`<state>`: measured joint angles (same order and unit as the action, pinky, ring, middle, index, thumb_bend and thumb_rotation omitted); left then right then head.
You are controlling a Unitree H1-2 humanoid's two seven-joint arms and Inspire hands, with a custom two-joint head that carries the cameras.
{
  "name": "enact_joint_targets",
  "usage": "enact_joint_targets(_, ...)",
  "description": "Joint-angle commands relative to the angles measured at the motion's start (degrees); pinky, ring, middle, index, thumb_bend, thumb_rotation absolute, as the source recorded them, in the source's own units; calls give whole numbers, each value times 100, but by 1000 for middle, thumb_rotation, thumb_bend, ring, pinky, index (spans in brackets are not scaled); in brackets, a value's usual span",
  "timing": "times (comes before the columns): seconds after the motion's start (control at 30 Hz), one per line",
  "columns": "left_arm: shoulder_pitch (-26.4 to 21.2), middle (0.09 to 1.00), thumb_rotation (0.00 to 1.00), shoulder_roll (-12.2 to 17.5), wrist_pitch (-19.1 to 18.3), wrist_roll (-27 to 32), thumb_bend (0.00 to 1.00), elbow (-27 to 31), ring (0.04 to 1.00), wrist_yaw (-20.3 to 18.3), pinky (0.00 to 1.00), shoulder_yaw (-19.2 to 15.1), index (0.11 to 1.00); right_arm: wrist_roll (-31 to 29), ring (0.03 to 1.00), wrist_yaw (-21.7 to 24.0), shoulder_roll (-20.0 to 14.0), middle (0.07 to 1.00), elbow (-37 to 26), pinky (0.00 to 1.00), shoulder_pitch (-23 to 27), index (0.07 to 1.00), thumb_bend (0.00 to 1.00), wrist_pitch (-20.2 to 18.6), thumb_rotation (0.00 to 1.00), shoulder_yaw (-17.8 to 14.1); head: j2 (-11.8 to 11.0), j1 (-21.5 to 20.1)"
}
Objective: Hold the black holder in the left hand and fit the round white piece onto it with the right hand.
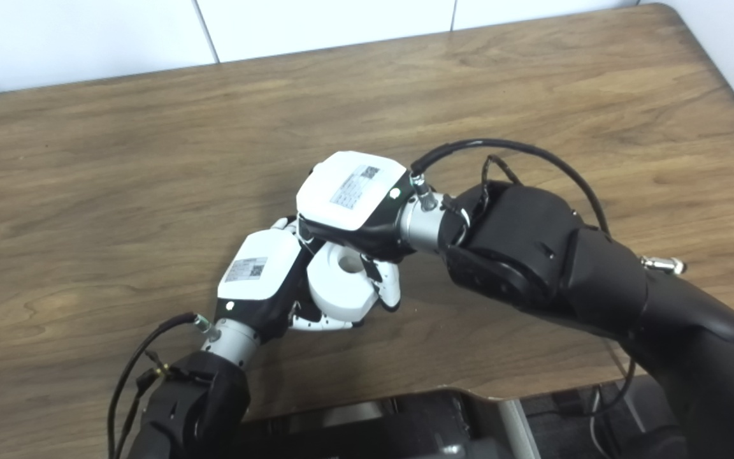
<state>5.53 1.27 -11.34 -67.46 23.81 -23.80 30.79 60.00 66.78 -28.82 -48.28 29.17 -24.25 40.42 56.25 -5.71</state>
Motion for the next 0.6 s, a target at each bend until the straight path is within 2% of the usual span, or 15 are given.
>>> enact_joint_targets(0.0, -17, 818, 54, -132, 42, -10, 515, 10, 922, -57, 963, 129, 487, 58, 581, 598, 125, 472, -107, 929, 145, 489, 531, -267, 0, 6, 7, 7)
enact_joint_targets(0.57, -28, 814, 54, -178, 5, -51, 515, 15, 912, -72, 957, 160, 487, 192, 607, 598, 162, 466, -52, 899, 87, 498, 531, -267, 0, 158, 28, 13)
